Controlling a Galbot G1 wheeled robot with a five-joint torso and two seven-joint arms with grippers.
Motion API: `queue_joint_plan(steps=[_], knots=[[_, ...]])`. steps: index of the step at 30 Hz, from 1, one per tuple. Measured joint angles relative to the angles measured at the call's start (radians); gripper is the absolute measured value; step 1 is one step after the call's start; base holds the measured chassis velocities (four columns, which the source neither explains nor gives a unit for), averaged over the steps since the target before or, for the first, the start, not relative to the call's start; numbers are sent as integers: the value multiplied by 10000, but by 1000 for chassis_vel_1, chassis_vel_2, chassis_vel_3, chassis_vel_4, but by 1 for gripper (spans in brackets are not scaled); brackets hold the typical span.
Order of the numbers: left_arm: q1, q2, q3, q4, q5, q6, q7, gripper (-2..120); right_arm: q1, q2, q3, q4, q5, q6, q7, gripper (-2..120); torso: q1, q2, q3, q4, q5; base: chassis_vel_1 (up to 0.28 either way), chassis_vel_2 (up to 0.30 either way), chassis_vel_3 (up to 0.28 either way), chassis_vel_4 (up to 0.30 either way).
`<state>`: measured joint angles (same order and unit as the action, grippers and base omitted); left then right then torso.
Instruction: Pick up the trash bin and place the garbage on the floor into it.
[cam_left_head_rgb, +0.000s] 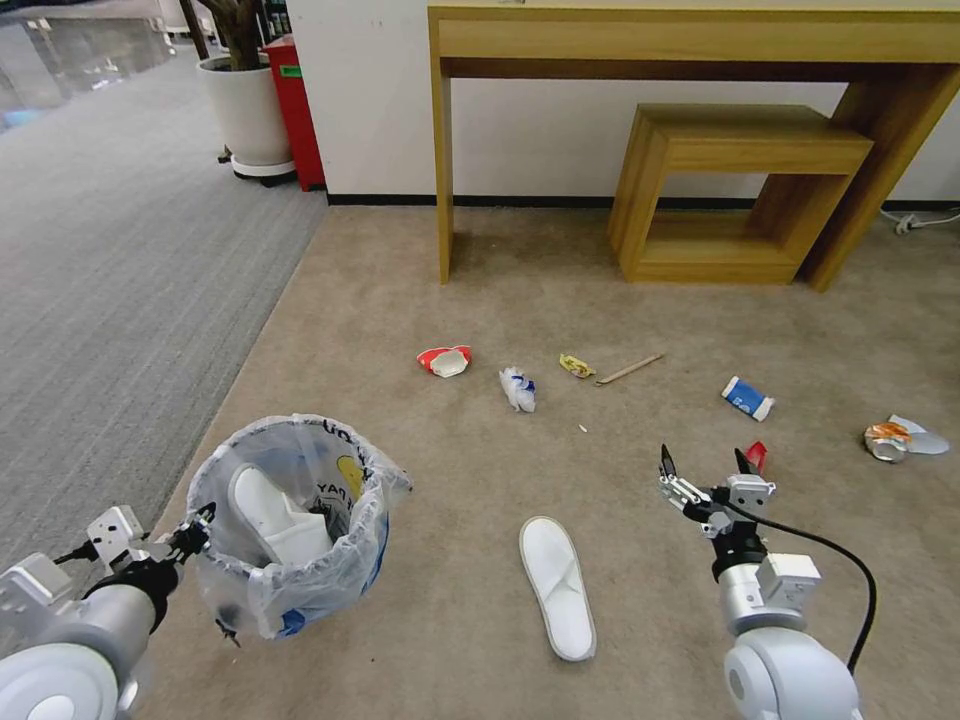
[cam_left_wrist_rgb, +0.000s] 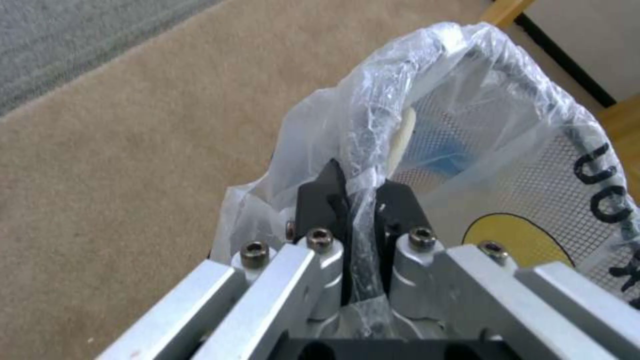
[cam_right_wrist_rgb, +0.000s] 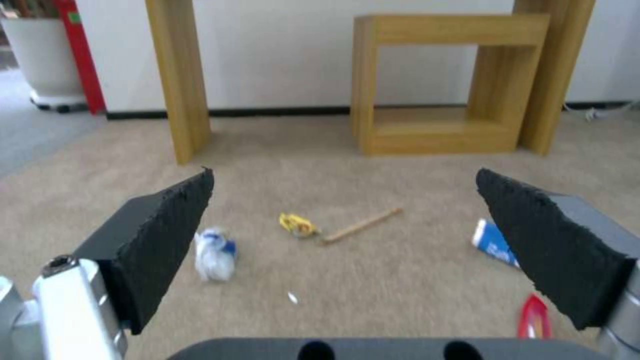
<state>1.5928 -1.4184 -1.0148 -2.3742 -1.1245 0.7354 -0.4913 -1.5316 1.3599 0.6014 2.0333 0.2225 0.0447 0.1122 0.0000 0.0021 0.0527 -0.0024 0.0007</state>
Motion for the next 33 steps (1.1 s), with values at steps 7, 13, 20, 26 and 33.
queue_joint_plan(steps=[7, 13, 20, 26, 33], knots=[[86, -19, -111, -183, 7, -1, 8, 3, 155, 14, -63, -251, -21, 447, -206, 100, 0, 0, 0, 0, 1, 0, 0, 0, 0], [102, -67, 1, -215, 101, -1, 0, 3, 116, -2, -55, -399, -211, 805, -448, 100, 0, 0, 0, -1, 1, 0, 0, 0, 0], [78, -135, 181, -177, 195, -1, -2, 3, 66, -72, 0, -425, -247, 895, -521, 100, 0, 0, 1, -1, 1, 31, 22, -27, -36], [56, -169, 273, -79, 308, -1, -5, 3, 137, -82, -7, -500, -311, 922, -563, 100, 0, 0, 0, 0, -2, 108, 95, -108, -91], [22, -203, 321, 14, 416, -1, 10, 3, 274, -110, -52, -730, -303, 1105, -622, 100, 0, 0, 0, -2, 1, 20, 24, -30, -23]])
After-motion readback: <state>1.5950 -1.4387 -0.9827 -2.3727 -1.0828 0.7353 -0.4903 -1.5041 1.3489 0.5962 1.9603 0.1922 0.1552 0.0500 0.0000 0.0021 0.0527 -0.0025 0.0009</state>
